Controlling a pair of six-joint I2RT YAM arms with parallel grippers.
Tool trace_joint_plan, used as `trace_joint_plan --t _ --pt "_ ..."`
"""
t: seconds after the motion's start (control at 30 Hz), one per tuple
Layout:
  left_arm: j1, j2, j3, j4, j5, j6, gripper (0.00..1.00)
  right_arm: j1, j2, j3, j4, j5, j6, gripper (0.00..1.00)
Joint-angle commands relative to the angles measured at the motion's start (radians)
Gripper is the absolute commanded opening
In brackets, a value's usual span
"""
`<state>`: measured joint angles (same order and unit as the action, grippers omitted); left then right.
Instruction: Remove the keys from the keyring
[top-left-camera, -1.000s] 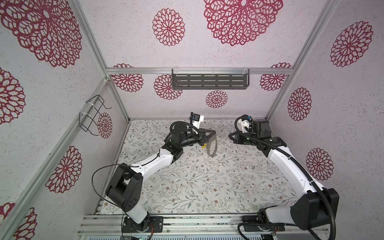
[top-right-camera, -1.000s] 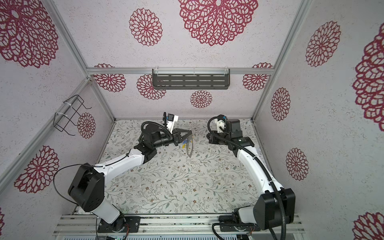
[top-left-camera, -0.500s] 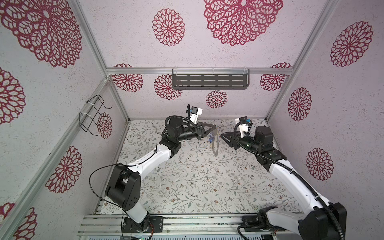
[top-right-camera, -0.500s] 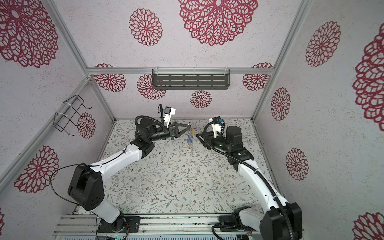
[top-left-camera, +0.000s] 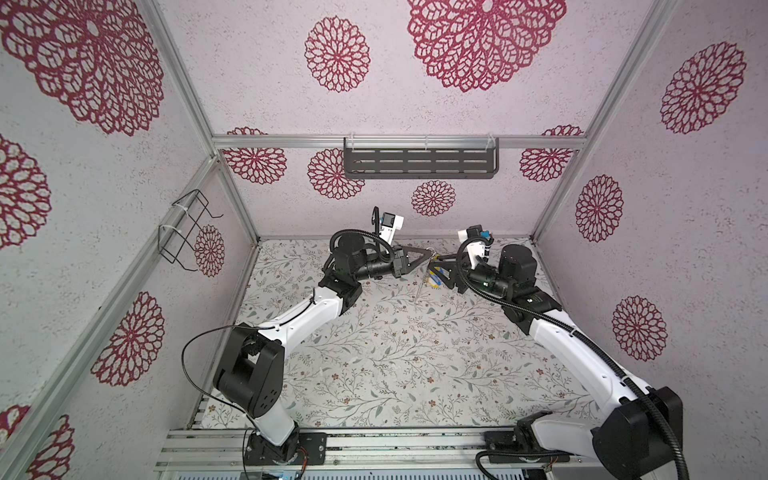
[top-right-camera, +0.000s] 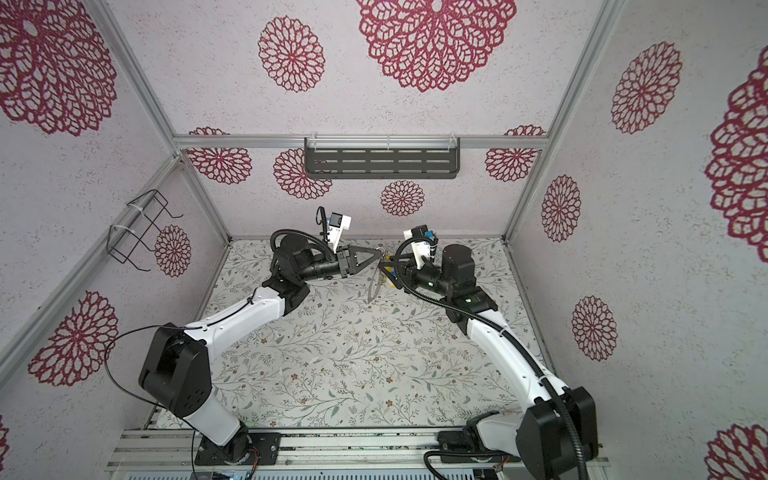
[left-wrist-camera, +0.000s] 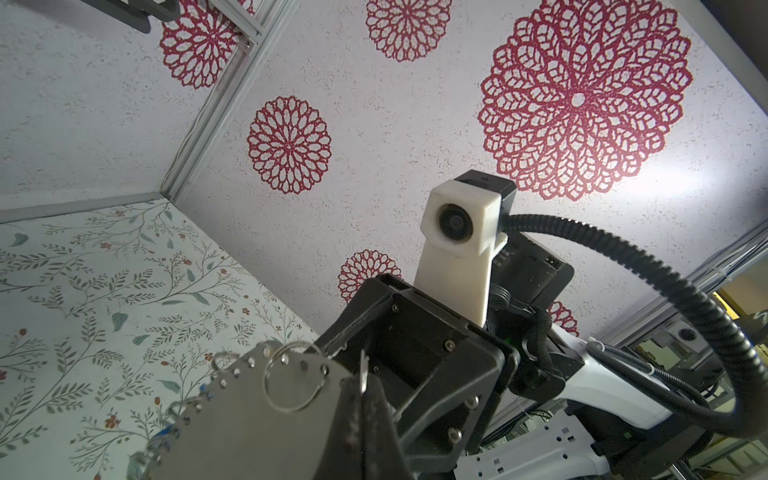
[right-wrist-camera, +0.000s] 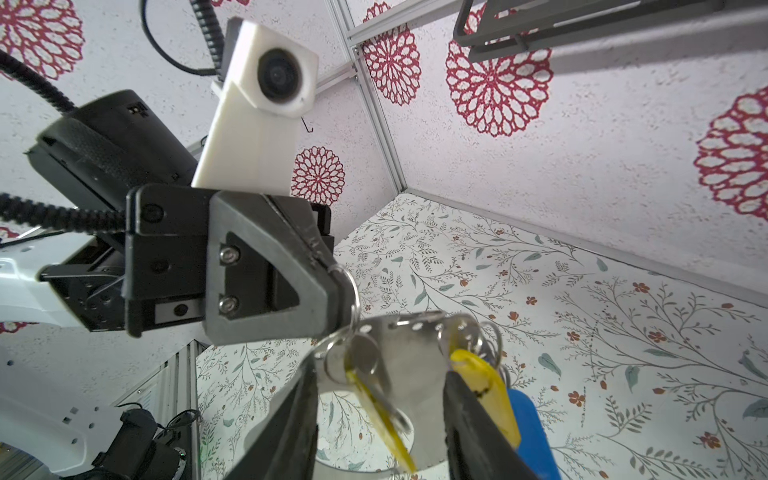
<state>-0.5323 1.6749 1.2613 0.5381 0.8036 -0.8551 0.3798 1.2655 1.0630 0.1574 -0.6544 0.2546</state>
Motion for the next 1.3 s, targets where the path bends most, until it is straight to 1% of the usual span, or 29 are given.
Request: trace_joint_plan --t 0.0,0.07,0.13,0.23,0.3,0.4,0.47,0.6,0.8,0.93,1.03,1.17,1.27 --pt "0.002 0.005 0.029 0.072 0.026 -0.03 0.0 0.013 -0.008 0.041 0.024 -0.001 -0.024 0.39" --pt "0.004 0.006 0.026 0.081 0.028 -0.039 0.0 0.016 -0.014 0.04 0.013 0.005 -0.028 0.32" --pt "0.008 0.009 0.023 0.098 0.032 -0.054 0.0 0.017 -0.03 0.031 0.001 0.018 -0.036 0.22" --pt "0.018 0.012 0.018 0.118 0.034 -0.07 0.0 0.017 -0.057 0.018 -0.023 0.043 -0.05 0.11" --pt "0.024 0.016 0.018 0.127 0.038 -0.077 0.0 0.017 -0.077 0.005 -0.033 0.057 -0.057 0.06" --pt "0.028 0.015 0.019 0.126 0.041 -0.075 0.0 0.016 -0.095 -0.004 -0.056 0.075 -0.063 0.0" --pt "0.032 0.016 0.018 0.118 0.043 -0.071 0.0 0.016 -0.107 -0.008 -0.077 0.099 -0.072 0.0" --pt "0.033 0.012 0.019 0.071 0.045 -0.039 0.0 0.015 -0.129 0.023 -0.172 0.192 -0.104 0.0" --pt "0.021 -0.003 0.025 -0.093 0.055 0.073 0.0 0.013 -0.082 0.205 -0.403 0.279 -0.147 0.0" --pt "0.009 -0.007 0.031 -0.174 0.05 0.137 0.0 0.013 -0.032 0.321 -0.491 0.291 -0.152 0.0" --pt "-0.016 -0.015 0.052 -0.278 0.026 0.235 0.0 0.012 0.011 0.387 -0.54 0.288 -0.143 0.0" --pt "-0.058 -0.03 0.089 -0.446 -0.041 0.411 0.0 0.013 0.059 0.438 -0.583 0.282 -0.119 0.0" --pt "-0.086 -0.053 0.079 -0.481 -0.1 0.532 0.0 0.013 0.077 0.459 -0.609 0.293 -0.099 0.0"
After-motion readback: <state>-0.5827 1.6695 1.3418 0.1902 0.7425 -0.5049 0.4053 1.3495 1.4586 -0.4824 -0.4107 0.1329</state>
